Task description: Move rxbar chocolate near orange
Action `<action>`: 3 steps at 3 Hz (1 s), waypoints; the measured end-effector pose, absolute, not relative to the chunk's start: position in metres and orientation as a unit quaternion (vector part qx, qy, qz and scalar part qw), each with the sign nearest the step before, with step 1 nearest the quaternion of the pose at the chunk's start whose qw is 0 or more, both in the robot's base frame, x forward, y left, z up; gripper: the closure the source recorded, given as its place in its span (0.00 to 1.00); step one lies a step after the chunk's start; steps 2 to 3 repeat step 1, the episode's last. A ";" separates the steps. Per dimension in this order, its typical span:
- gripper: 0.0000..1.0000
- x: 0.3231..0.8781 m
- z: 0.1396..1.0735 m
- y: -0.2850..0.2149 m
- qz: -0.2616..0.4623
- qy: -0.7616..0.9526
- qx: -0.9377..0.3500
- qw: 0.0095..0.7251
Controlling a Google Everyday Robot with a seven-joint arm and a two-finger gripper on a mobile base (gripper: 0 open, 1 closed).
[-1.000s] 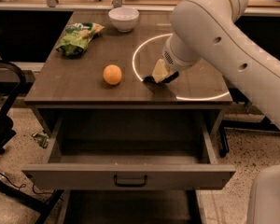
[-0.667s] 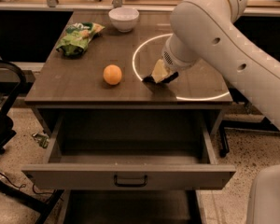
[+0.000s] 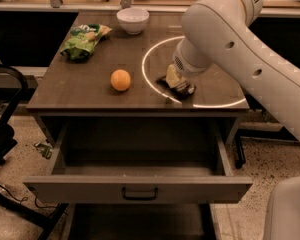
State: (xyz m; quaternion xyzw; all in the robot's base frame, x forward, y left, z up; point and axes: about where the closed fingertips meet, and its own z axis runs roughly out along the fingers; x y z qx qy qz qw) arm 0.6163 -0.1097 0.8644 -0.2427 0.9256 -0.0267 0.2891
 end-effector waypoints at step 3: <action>0.00 0.618 0.862 -0.109 -0.026 0.926 -0.243 0.289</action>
Offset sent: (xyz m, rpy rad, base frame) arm 0.0000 0.0000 0.0000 0.0000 0.0000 0.0000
